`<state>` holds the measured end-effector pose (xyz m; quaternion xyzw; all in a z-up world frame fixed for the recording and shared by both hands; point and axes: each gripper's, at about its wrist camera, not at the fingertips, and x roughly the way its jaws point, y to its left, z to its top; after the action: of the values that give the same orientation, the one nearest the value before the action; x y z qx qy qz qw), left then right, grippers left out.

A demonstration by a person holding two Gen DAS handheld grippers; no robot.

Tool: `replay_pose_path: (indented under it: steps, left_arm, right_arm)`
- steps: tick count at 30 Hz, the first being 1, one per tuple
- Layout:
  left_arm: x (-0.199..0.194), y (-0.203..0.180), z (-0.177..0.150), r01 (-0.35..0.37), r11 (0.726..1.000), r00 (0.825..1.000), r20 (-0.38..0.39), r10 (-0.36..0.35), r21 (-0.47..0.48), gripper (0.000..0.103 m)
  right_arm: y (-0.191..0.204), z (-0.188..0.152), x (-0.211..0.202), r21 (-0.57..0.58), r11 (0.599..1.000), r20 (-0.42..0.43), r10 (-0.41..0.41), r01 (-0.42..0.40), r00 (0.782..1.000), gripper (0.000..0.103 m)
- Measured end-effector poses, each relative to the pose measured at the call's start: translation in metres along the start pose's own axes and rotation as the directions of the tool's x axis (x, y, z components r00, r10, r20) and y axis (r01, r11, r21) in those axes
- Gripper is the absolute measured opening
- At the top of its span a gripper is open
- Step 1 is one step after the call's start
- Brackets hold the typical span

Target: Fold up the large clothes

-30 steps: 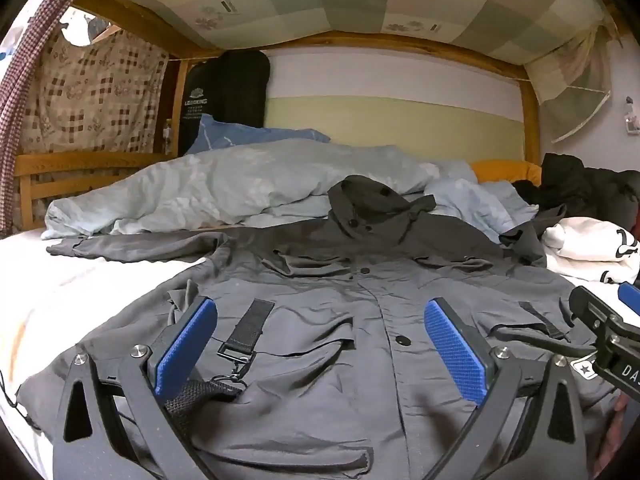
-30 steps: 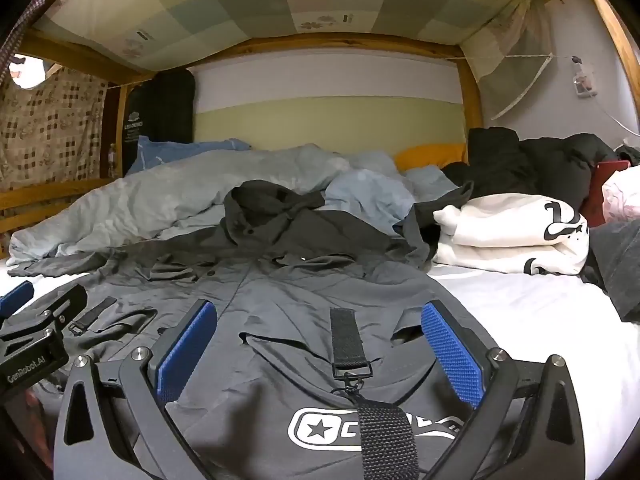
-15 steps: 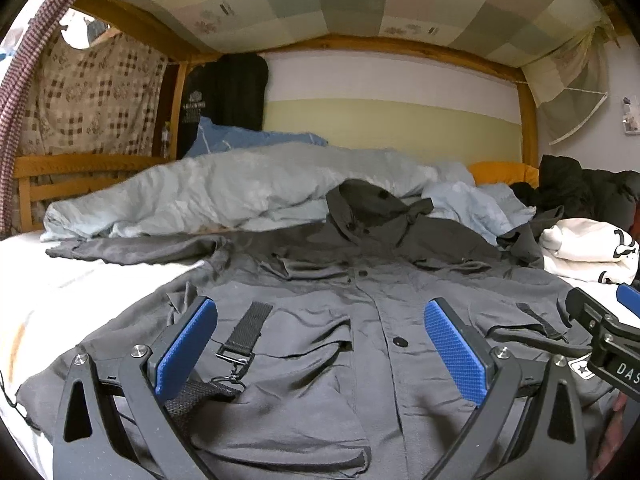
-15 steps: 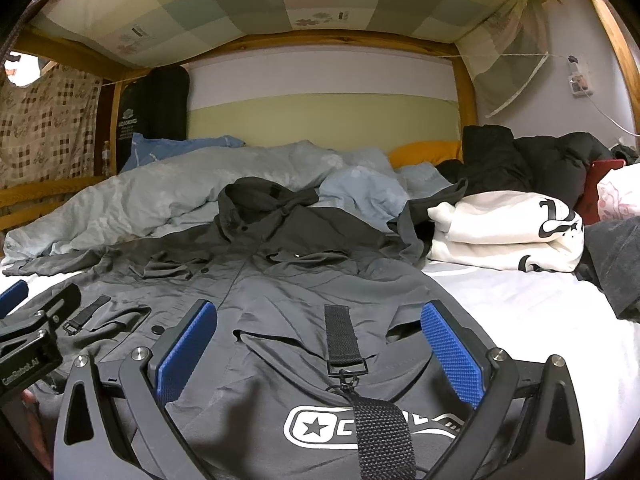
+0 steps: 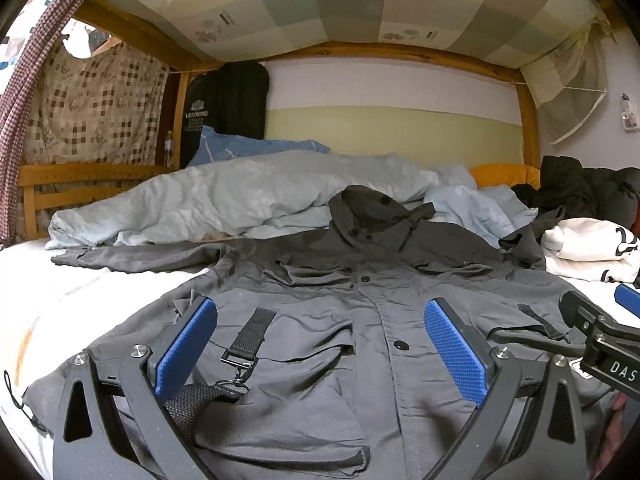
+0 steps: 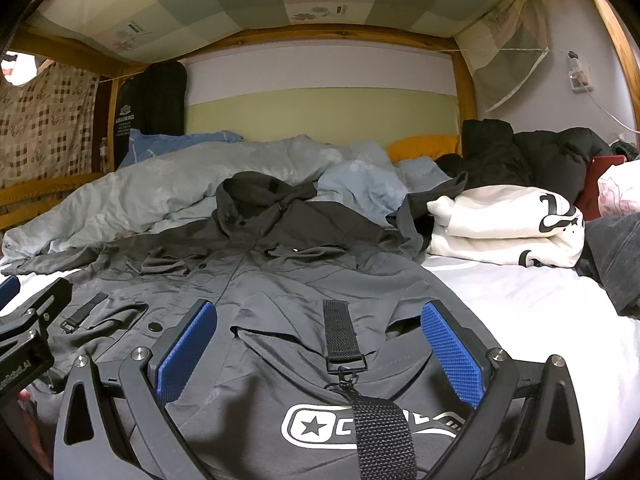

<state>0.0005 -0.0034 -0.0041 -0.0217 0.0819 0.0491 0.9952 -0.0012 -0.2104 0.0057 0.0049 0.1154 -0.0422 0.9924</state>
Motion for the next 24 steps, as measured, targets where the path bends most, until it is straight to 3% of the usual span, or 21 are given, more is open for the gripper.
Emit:
replay_pose_path:
  steps: [24]
  left_arm:
    - [0.0013,0.0007,0.0009,-0.007,1.0,1.0,-0.009,0.007,0.011,0.103]
  right_arm:
    - [0.0001,0.0001,0.0019,-0.002,1.0,-0.008,-0.002,0.001,1.0,0.103]
